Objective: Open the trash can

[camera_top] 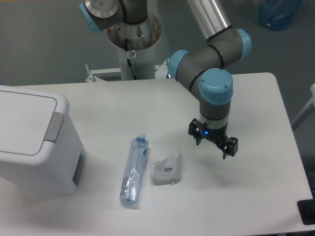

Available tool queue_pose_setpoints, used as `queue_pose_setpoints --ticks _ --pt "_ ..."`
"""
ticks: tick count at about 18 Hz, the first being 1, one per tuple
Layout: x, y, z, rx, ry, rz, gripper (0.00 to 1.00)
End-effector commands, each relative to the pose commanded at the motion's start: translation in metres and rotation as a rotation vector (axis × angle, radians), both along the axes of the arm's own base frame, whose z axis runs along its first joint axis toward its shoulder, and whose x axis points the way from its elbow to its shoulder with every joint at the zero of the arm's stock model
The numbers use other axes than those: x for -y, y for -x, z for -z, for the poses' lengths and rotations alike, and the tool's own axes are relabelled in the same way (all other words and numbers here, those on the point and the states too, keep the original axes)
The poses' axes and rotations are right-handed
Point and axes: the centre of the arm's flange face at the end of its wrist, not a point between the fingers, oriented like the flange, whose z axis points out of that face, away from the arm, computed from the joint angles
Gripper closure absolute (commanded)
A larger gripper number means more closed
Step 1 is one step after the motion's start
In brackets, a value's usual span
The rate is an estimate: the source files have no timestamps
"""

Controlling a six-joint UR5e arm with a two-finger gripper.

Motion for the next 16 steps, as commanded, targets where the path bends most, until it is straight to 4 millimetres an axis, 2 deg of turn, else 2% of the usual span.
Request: queue_pose_setpoints --ticks 8,10,14,15,16 --pt "0.0 -0.002 -0.005 -0.003 -0.019 -0.005 0.0" --pt "-0.004 -0.005 -0.009 0.016 -0.061 -0.077 0.0" --pt "-0.016 -0.02 -0.04 0.074 -0.215 -0.19 0.0" --pt "-0.022 -0.032 -0.054 0.084 -0.25 -0.24 0.0" --pt "-0.033 -0.041 -0.059 0.094 -0.268 -0.264 0.0"
